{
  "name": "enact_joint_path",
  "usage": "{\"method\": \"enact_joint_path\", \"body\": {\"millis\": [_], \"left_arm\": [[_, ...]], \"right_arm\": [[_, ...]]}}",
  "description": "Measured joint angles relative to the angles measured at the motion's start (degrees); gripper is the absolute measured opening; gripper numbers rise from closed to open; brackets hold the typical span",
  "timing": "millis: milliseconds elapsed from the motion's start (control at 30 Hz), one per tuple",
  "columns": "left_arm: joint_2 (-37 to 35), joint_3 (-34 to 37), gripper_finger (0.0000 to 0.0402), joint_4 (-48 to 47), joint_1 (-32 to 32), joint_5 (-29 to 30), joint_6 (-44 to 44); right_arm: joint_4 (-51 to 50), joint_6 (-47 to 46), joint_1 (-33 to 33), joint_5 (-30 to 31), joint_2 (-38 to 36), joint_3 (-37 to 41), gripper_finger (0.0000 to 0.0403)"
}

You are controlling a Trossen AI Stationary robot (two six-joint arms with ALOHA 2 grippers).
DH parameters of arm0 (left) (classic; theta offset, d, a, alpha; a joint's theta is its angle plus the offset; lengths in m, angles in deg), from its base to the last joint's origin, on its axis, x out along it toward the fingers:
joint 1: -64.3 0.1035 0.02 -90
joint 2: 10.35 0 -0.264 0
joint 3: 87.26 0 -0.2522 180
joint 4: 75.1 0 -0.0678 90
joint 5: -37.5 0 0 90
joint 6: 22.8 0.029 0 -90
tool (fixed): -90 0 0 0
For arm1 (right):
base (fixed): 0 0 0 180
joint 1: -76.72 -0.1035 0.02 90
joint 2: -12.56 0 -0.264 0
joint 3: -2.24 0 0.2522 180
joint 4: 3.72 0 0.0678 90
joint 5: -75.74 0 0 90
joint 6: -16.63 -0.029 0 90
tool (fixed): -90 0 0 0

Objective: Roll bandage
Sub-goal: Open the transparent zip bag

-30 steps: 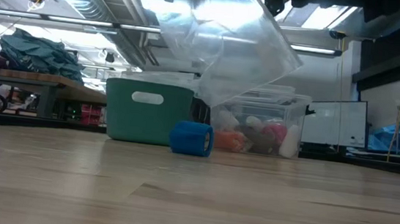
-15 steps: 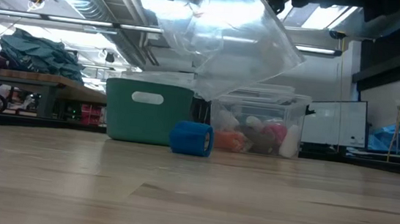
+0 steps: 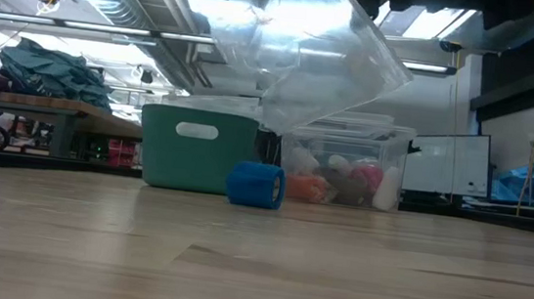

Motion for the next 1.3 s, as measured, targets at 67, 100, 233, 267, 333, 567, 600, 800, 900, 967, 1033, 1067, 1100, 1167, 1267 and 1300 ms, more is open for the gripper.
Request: {"method": "enact_joint_path", "body": {"millis": [67, 100, 233, 267, 333, 567, 600, 800, 900, 967, 1033, 1067, 1100, 1167, 1267, 1300], "left_arm": [[-0.1, 0.0, 0.0, 0.0, -0.2, 0.5, 0.6], [-0.1, 0.0, 0.0, 0.2, -0.3, 1.0, 1.1], [-0.7, -0.1, 0.0, 2.1, -0.5, 2.5, 1.8], [-0.7, -0.1, 0.0, 2.0, -0.5, 2.9, 1.9], [-0.7, -0.1, 0.0, 1.1, -0.5, 2.8, 2.1], [-2.4, -0.1, 0.0001, -0.2, -1.1, 1.8, 0.2], [-2.2, -0.1, 0.0004, -0.6, -1.2, 1.1, -0.1], [-2.2, -0.1, 0.0058, -1.4, -1.2, -1.4, -1.1], [-2.2, -0.1, 0.0095, -1.1, -1.1, -1.4, -1.1], [-2.2, -0.1, 0.0116, -0.9, -1.1, -1.3, -0.9], [-2.2, -0.1, 0.0132, -1.1, -1.1, -1.4, -0.2], [-2.2, -0.1, 0.0137, -1.1, -1.1, -1.4, -0.1], [-2.2, -0.1, 0.0141, -1.1, -0.9, -1.4, -0.1], [-2.2, -0.1, 0.0144, -1.0, -0.5, -1.4, -0.1], [-2.2, -0.1, 0.0139, -1.0, 0.4, -1.4, -0.2], [-2.2, -0.1, 0.0136, -1.0, 0.7, -1.4, -0.2]], "right_arm": [[-0.2, 0.0, 0.0, 0.0, 0.0, 0.0, 0.002], [-0.4, 0.0, 0.0, -0.1, 0.0, 0.0, 0.002], [-3.0, 0.0, -0.1, -1.1, 0.2, 0.5, 0.003], [-3.2, 0.0, -0.2, -1.1, 0.2, 0.4, 0.003], [-3.7, 0.0, -0.1, -1.0, 0.0, 0.3, 0.0029], [-3.5, 0.0, -0.1, 0.3, 0.1, 0.3, 0.0028], [-3.5, 0.0, -0.1, 0.6, 0.1, 0.3, 0.0028], [1.2, 0.2, -0.1, 1.6, 0.1, 0.3, 0.0028], [2.8, 0.2, -0.1, 1.5, 0.1, 0.3, 0.0029], [3.1, 0.2, -0.1, 1.5, 0.1, 0.3, 0.0029], [3.7, 0.2, -0.1, 1.5, 0.1, 0.3, 0.0029], [4.1, 0.2, -0.1, 1.6, 0.1, 0.3, 0.003], [4.5, 0.2, -0.1, 1.6, 0.1, 0.3, 0.003], [6.0, 0.2, -0.1, 1.6, 0.1, 0.3, 0.003], [7.3, 0.2, -0.1, 1.6, 0.1, 0.3, 0.003], [7.4, 0.2, -0.1, 1.6, 0.1, 0.3, 0.003]]}}
